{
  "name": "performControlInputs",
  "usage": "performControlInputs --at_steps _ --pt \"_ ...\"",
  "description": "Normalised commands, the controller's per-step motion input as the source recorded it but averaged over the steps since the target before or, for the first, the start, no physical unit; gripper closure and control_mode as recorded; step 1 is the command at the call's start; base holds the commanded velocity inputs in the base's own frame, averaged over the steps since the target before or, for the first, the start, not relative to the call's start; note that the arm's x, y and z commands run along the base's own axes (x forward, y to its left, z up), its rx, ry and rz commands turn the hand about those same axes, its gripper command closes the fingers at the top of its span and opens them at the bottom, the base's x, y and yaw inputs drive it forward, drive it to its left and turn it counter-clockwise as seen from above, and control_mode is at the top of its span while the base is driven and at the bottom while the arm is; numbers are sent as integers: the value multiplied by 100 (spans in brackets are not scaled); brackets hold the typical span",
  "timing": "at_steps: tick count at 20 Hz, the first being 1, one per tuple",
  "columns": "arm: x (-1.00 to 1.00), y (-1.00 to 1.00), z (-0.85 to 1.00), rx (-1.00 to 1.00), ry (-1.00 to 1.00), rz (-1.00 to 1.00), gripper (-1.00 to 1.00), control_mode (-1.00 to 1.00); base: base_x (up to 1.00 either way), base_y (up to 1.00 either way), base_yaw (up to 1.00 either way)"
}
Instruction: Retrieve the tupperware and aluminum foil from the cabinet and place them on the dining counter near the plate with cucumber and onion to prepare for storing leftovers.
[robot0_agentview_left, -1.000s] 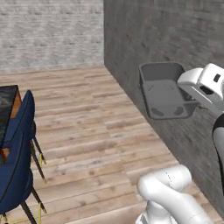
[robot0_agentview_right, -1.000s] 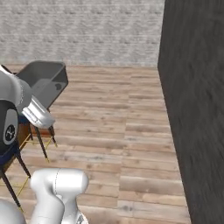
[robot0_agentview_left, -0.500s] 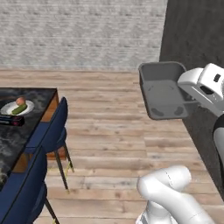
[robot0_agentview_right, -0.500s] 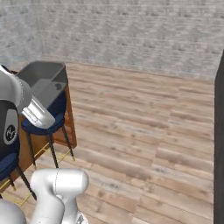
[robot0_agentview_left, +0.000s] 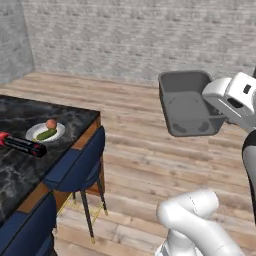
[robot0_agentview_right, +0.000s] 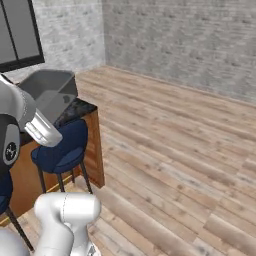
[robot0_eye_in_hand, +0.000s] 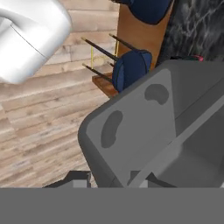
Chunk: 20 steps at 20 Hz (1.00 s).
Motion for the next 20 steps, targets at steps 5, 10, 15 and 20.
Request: performControlInputs --at_steps 5,10,15,20 --pt "0 0 0 0 0 0 100 100 90 -41 57" --pt "0 0 0 0 0 0 100 100 26 -37 69" --pt "0 0 0 0 0 0 100 100 31 -32 68" --pt "0 0 0 0 0 0 100 100 69 -53 54"
